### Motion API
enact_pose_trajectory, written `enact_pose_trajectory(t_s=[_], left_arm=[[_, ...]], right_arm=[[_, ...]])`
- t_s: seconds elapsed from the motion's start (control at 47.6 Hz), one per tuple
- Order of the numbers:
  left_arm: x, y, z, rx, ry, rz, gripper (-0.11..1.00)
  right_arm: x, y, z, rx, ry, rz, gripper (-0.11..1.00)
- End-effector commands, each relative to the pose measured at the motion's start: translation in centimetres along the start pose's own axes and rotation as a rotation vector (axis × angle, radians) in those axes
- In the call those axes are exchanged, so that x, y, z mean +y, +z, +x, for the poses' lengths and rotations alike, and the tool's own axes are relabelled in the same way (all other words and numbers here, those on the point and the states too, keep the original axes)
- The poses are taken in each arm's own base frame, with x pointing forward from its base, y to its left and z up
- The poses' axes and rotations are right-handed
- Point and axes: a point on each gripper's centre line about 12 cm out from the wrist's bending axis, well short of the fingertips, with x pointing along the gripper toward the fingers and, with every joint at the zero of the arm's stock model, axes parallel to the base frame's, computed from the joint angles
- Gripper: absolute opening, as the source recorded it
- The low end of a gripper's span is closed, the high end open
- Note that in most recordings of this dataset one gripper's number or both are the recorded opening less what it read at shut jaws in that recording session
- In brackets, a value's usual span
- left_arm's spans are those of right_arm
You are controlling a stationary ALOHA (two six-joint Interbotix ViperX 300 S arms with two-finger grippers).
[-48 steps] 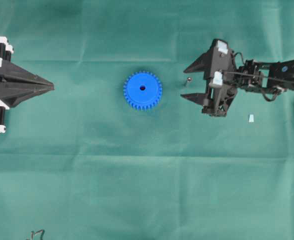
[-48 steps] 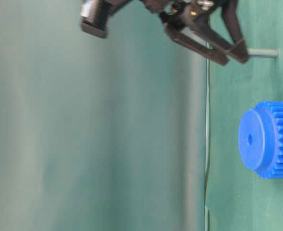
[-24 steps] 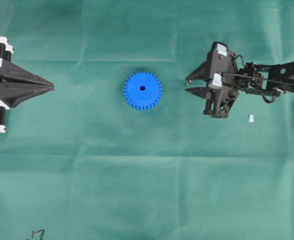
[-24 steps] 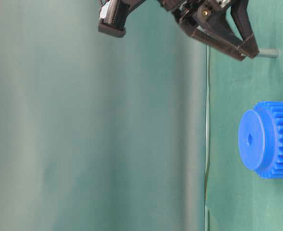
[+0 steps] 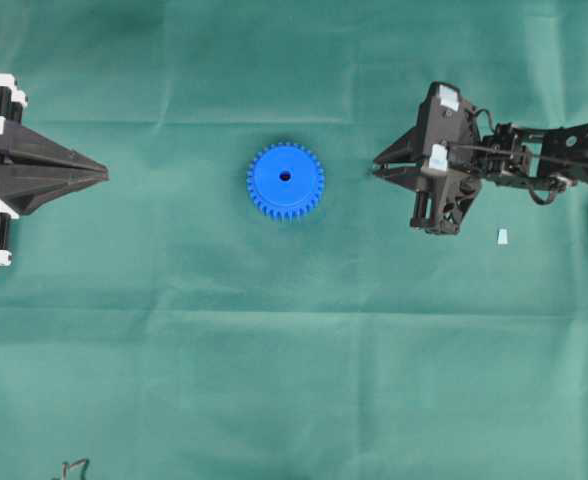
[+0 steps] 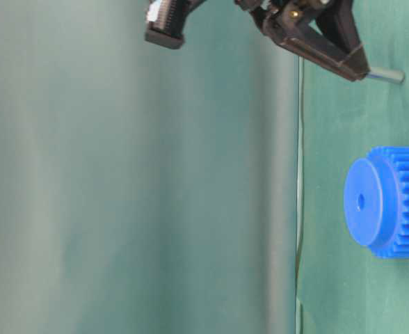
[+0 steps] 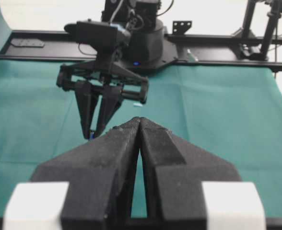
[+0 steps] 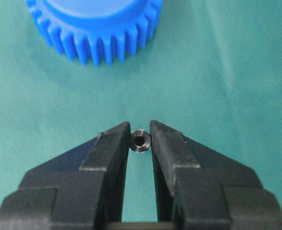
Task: Insert the shaft into the center hole of the gear.
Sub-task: 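Lower the right gripper over the silver shaft and close on it, then lift the shaft and carry it left over the blue gear's center hole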
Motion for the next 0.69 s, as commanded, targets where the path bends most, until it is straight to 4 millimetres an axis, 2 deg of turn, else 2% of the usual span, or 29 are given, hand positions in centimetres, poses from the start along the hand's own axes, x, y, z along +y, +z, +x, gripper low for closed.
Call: enact_pose_trajectory(t_s=[0.0, 0.357, 0.525, 0.672], left_arm=[[0.0, 1.0, 0.3, -0.023, -0.002, 0.001, 0.0], [0.0, 1.0, 0.3, -0.023, -0.002, 0.001, 0.0], [-0.1, 1.0, 0.3, -0.023, -0.003, 0.003, 0.0], [0.0, 1.0, 0.3, -0.023, -0.002, 0.001, 0.0]], right_arm=[[0.2, 2.6, -1.1, -0.059, 0.01, 0.006, 0.18], [1.0, 7.8, -5.1, -0.061, 0.039, -0.022, 0.18], [1.1, 8.8, -5.1, -0.07, 0.041, -0.036, 0.18], [1.6, 9.9, -3.8, -0.086, 0.048, -0.04, 0.18]])
